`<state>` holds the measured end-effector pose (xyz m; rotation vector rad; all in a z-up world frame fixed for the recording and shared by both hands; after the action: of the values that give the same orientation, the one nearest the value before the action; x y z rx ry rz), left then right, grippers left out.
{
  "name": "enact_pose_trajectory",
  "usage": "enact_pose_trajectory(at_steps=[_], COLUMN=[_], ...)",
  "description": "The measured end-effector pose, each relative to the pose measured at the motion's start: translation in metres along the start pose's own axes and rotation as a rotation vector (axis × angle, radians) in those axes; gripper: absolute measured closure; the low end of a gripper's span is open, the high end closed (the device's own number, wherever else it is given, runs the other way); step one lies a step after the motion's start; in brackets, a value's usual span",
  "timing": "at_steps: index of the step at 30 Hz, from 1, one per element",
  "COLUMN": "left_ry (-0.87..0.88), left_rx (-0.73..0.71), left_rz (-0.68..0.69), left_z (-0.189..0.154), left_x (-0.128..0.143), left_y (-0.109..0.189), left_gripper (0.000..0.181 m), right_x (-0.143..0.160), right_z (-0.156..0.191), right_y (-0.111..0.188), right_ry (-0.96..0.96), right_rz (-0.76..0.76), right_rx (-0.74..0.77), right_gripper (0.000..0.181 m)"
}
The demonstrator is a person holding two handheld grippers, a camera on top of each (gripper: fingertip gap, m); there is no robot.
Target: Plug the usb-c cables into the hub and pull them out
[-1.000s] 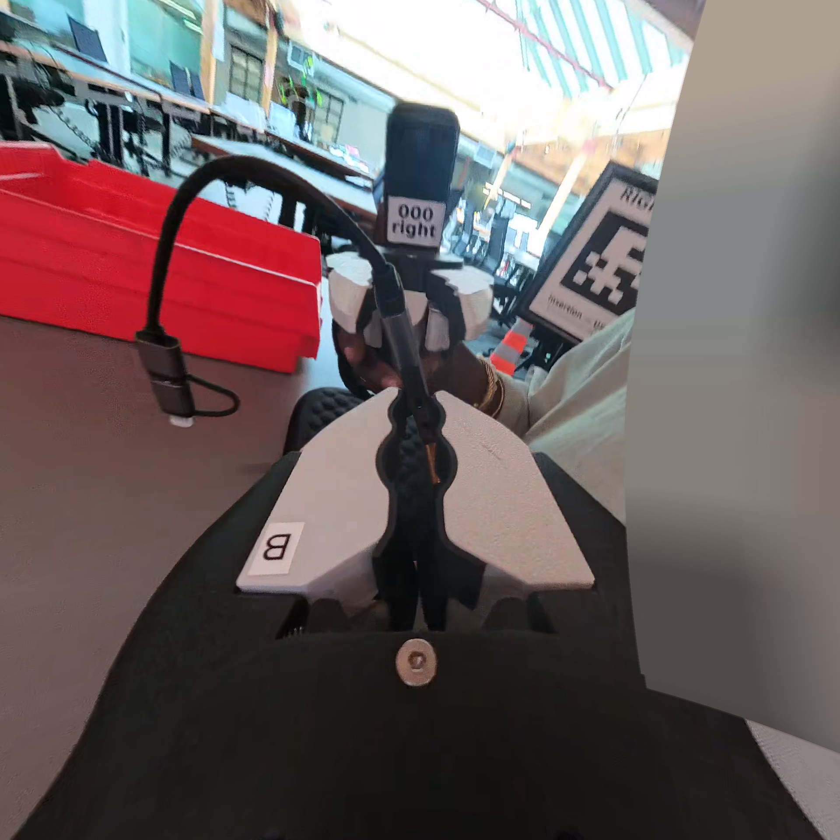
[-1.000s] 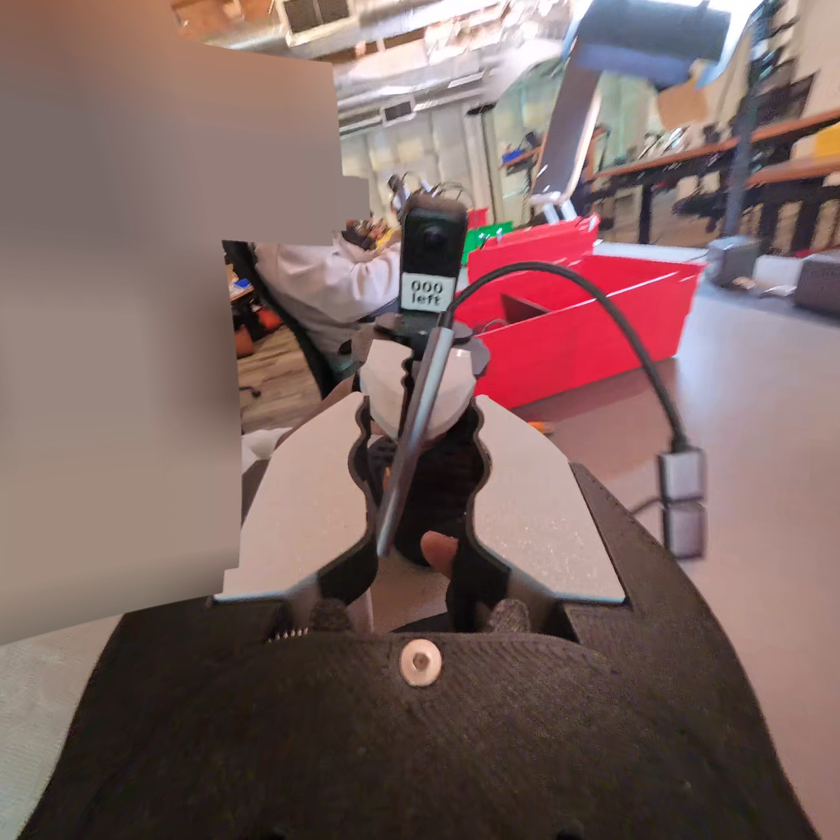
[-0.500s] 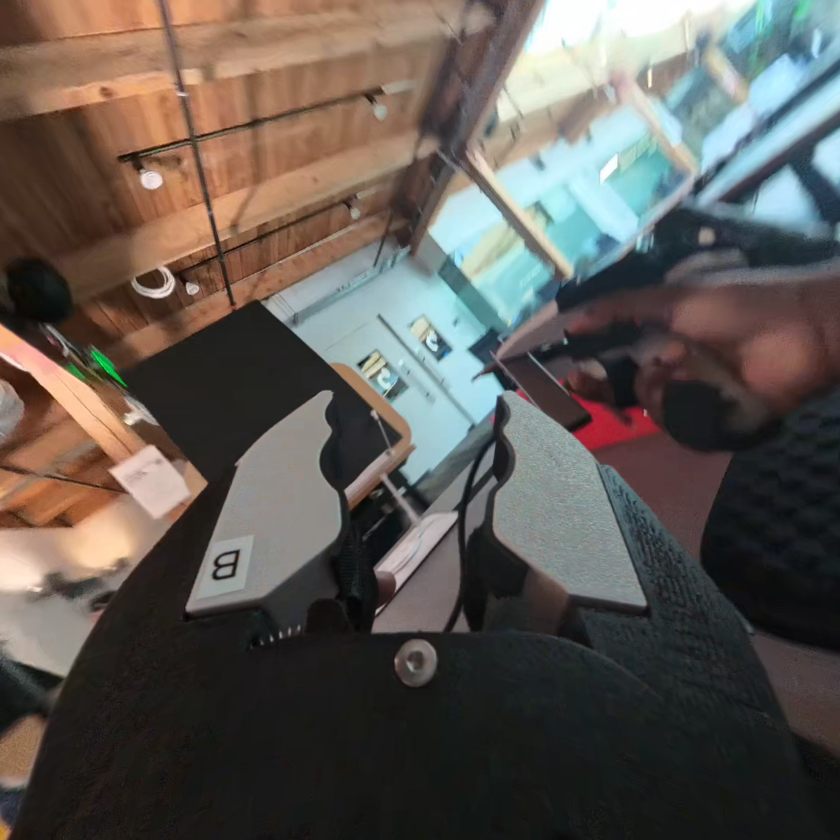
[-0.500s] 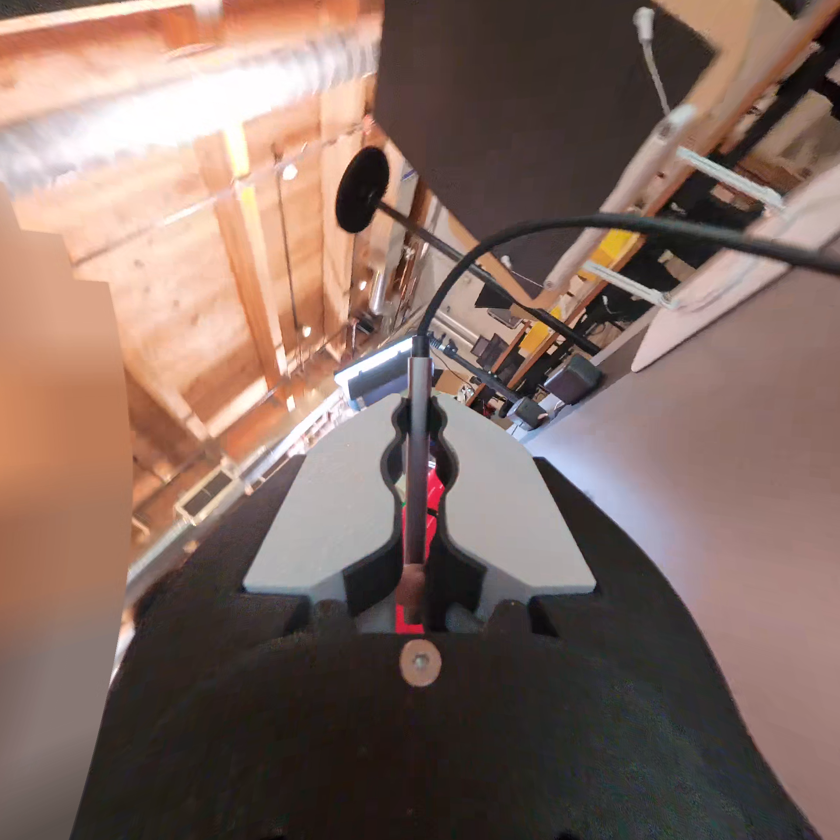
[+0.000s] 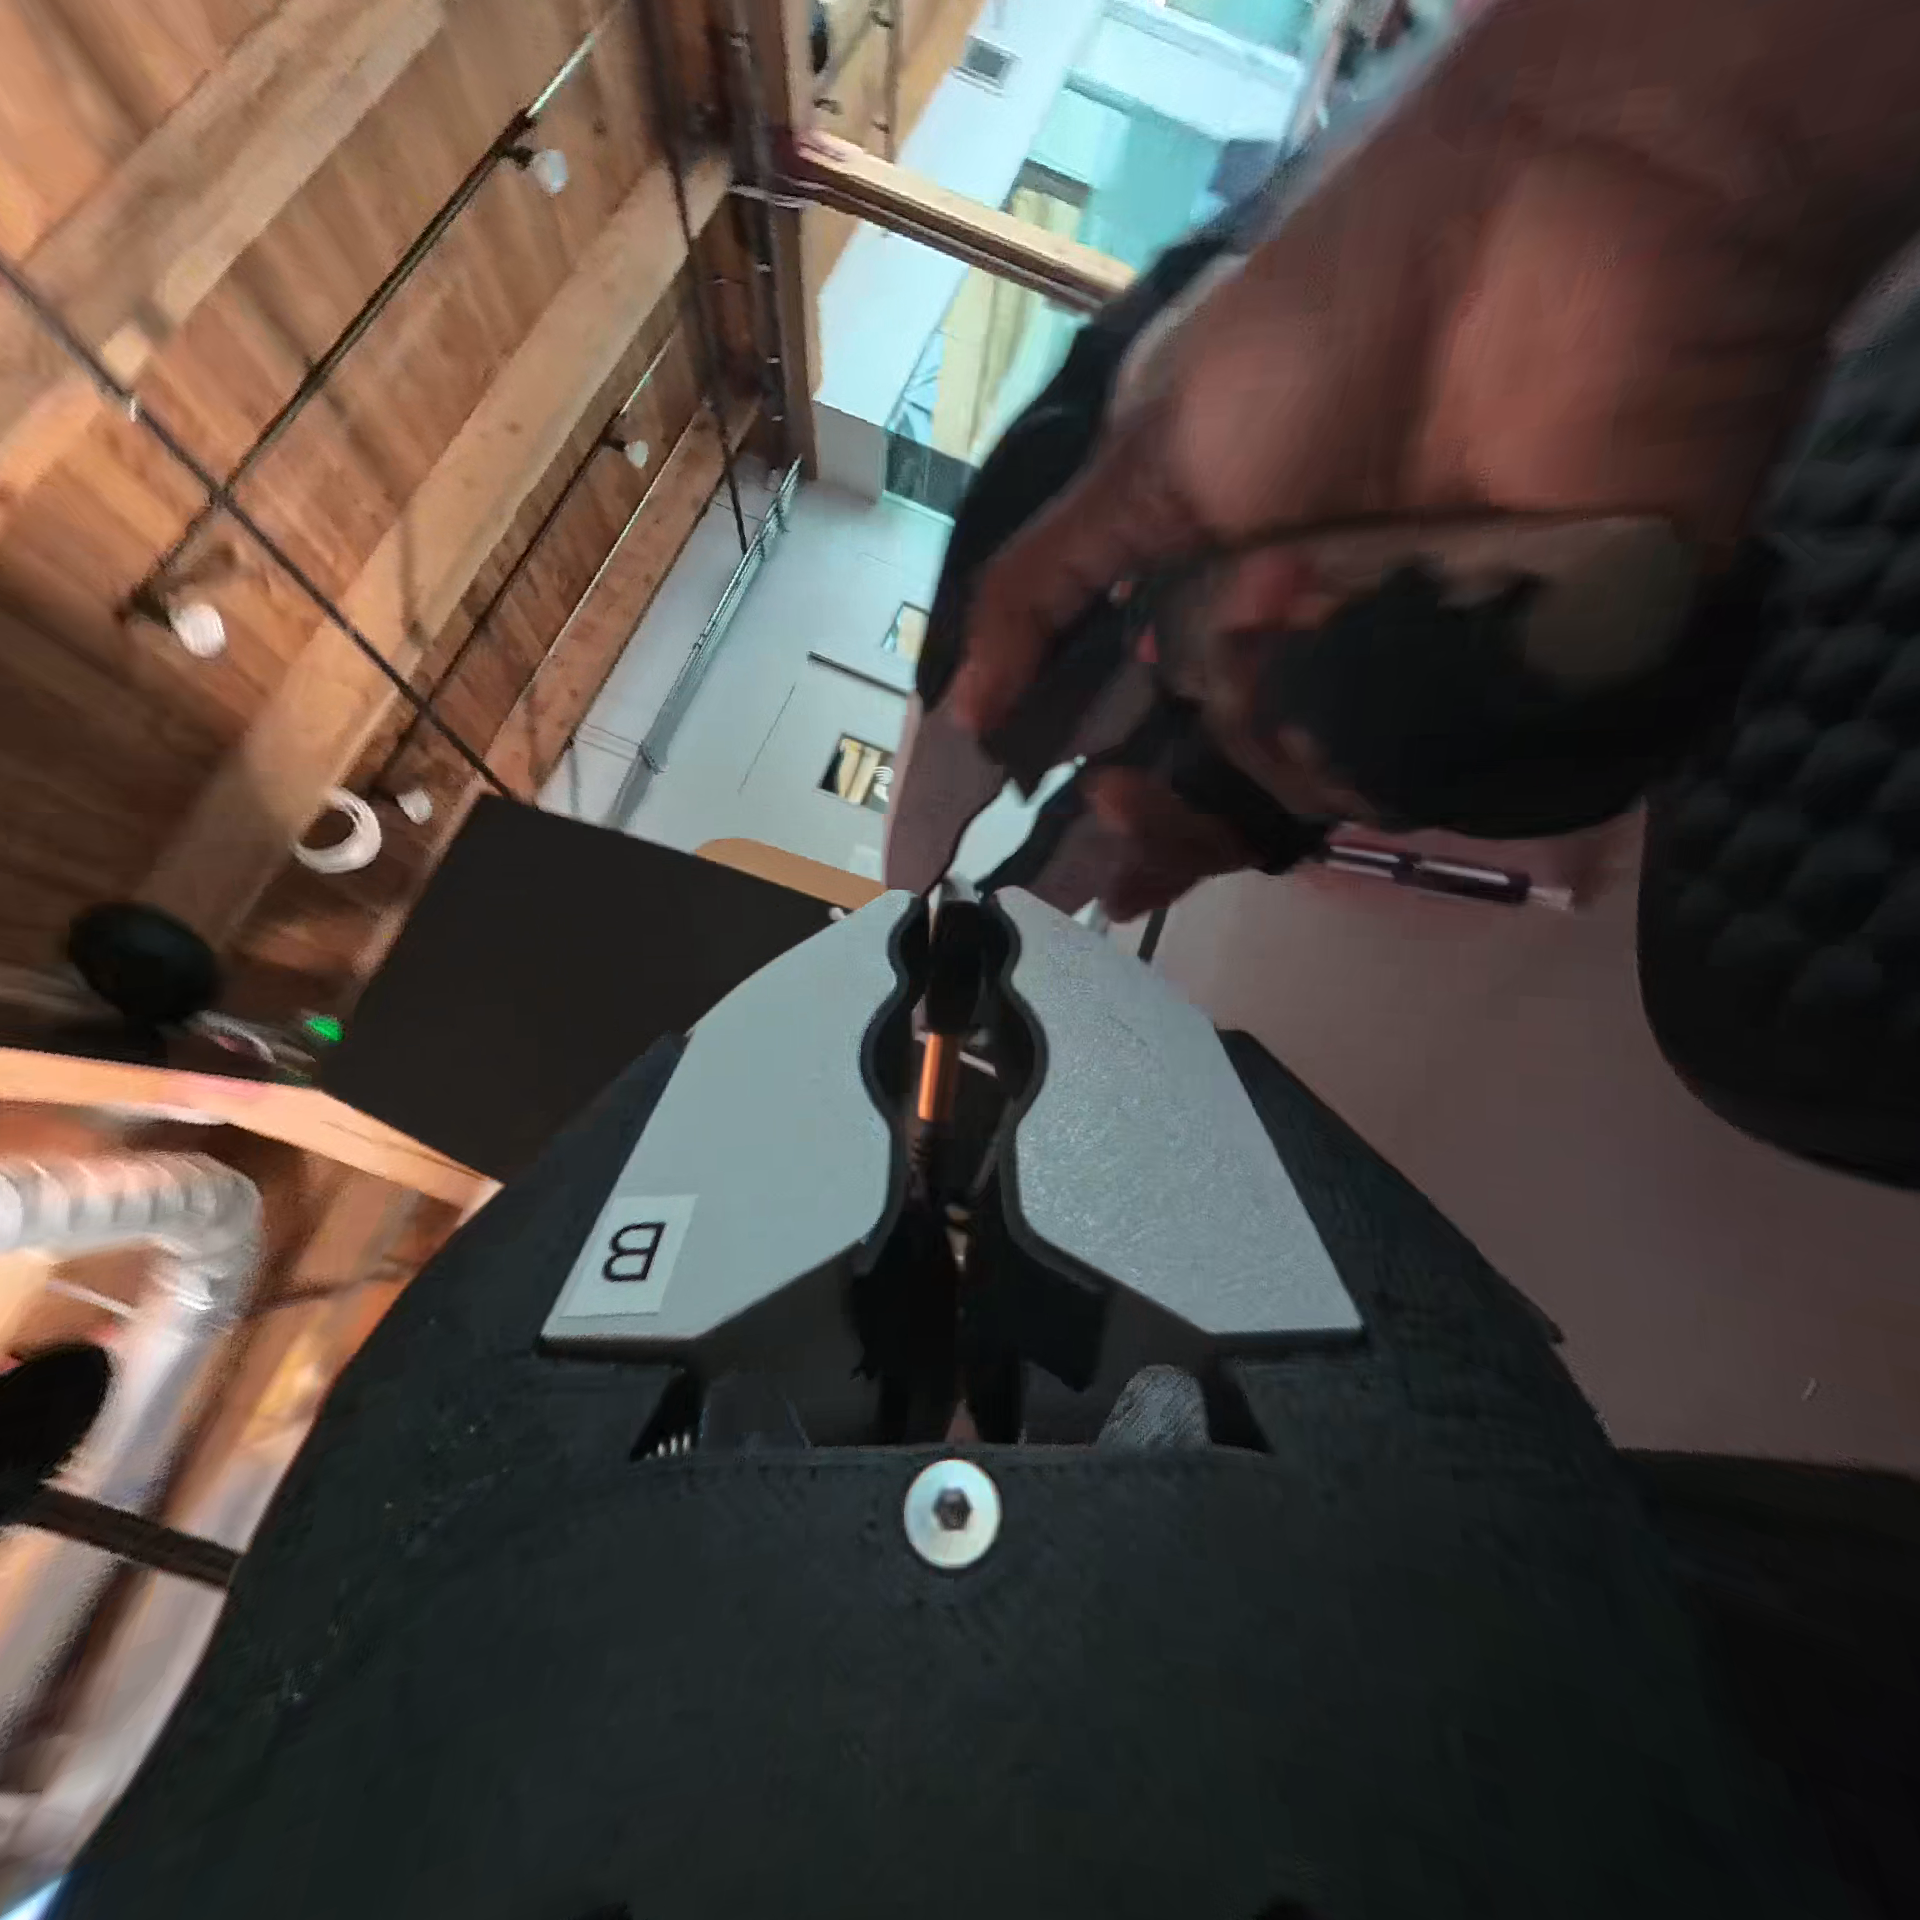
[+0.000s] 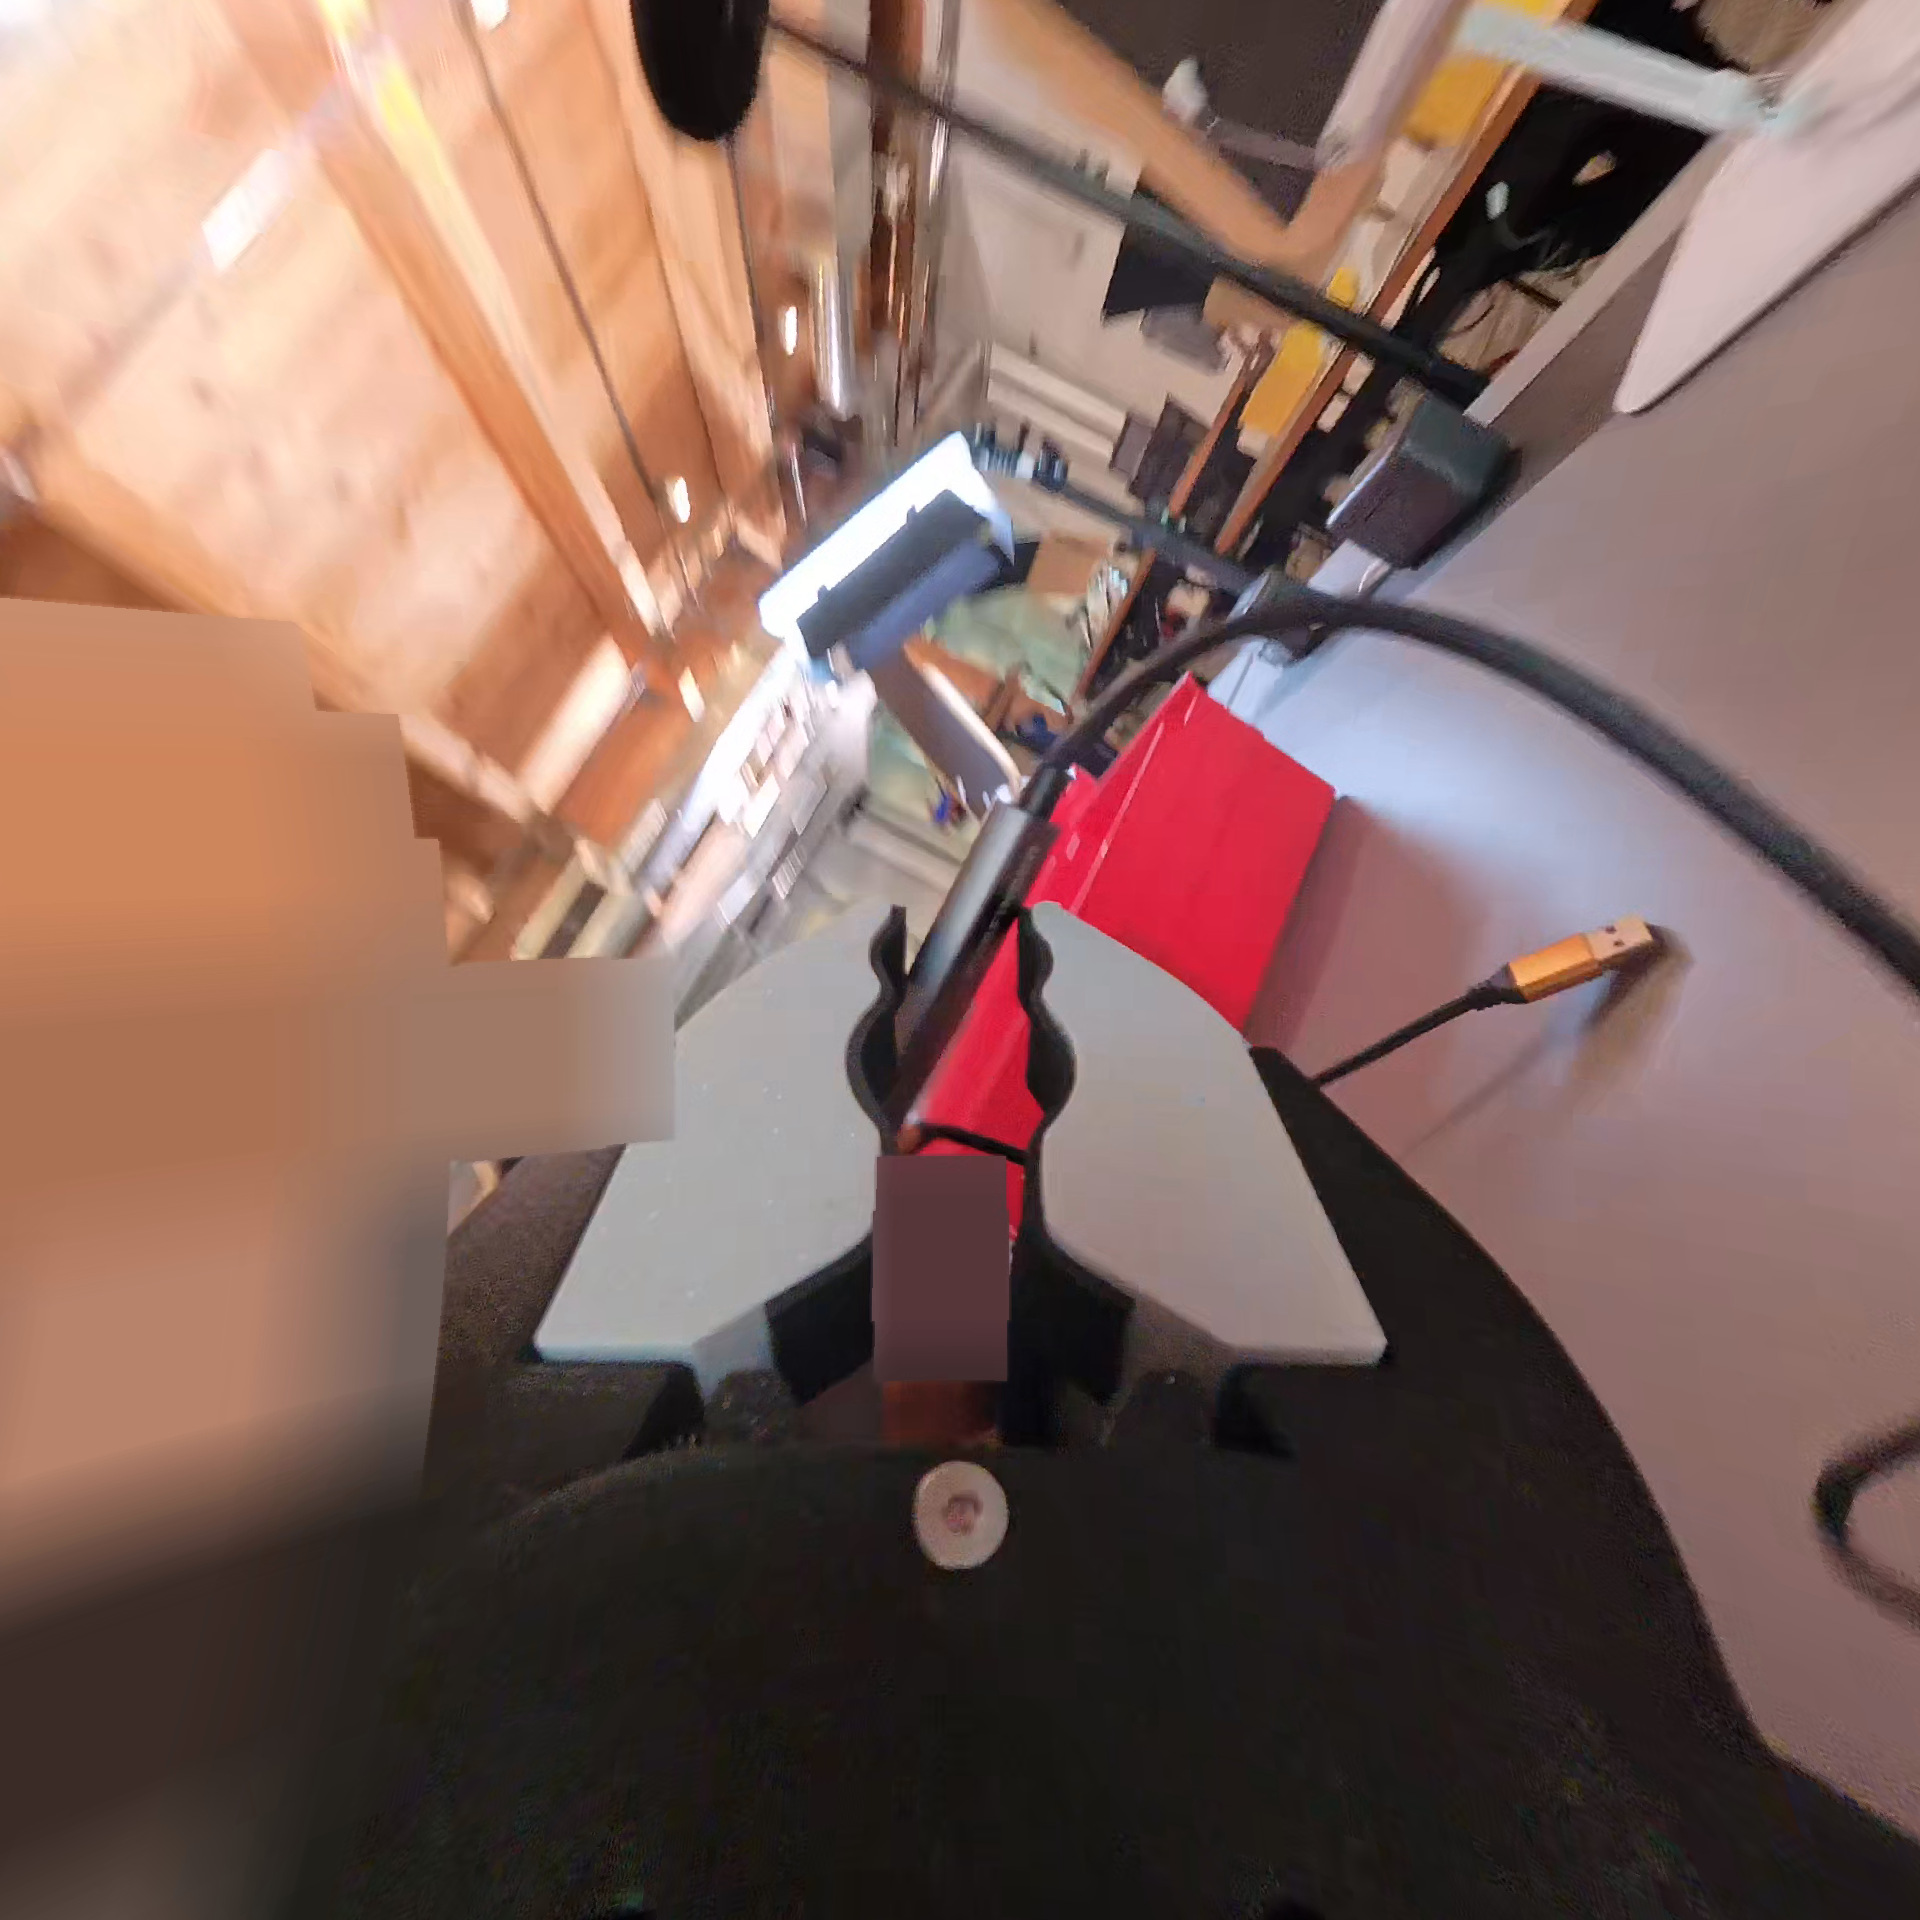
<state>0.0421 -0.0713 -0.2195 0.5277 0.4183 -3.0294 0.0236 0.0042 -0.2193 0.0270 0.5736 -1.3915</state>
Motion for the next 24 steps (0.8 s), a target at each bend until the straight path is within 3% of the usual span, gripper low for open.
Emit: enact_pose_trajectory(at_steps=[2,5,8,10,12,15,17,18,20,24], left_ry=[0.221,0.472,0.584,0.593,0.55,0.491,0.455,0.448,0.482,0.603], left_rx=[0.012,0.033,0.077,0.129,0.189,0.274,0.282,0.282,0.227,0.025], left_rz=[-0.012,-0.06,-0.126,-0.182,-0.241,-0.296,-0.293,-0.275,-0.248,-0.285], left_z=[0.013,0.026,0.033,0.033,0.029,0.021,0.017,0.016,0.021,0.054], left_x=[0.007,0.02,0.026,0.022,0.015,0.003,0.0,0.001,0.005,0.01], left_y=[0.006,0.017,0.027,0.032,0.036,0.041,0.041,0.04,0.036,0.042], left_gripper=[0.174,0.174,0.174,0.174,0.174,0.174,0.174,0.173,0.17,0.152], right_x=[0.013,0.031,0.04,0.046,0.061,0.066,0.072,0.071,0.061,0.023], right_z=[0.007,0.014,0.013,0.029,0.043,0.041,0.034,0.032,0.039,0.068], right_y=[-0.001,0.008,0.022,0.024,0.023,0.015,0.013,0.011,0.003,-0.016], right_ry=[0.22,0.718,1.467,1.918,2.101,2.223,2.349,2.42,2.591,2.935], right_rz=[0.16,0.352,0.508,0.484,0.493,0.582,0.679,0.719,0.644,0.19], right_rx=[-0.014,0.012,0.133,0.108,-0.024,-0.073,-0.155,-0.183,-0.231,-0.267], right_gripper=[0.148,0.132,0.127,0.137,0.144,0.142,0.168,0.169,0.172,0.172])
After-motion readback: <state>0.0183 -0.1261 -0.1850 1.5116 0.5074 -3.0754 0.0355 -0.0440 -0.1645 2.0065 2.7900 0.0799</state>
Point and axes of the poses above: each gripper's, where its closed fingertips meet, y back along the fingers, x out of its underside, z = x × y across the jaws, the point moved 3 cm from there along y, back along the fingers, and after that the axes turned 5 degrees about -x, right-handed, at the moved point
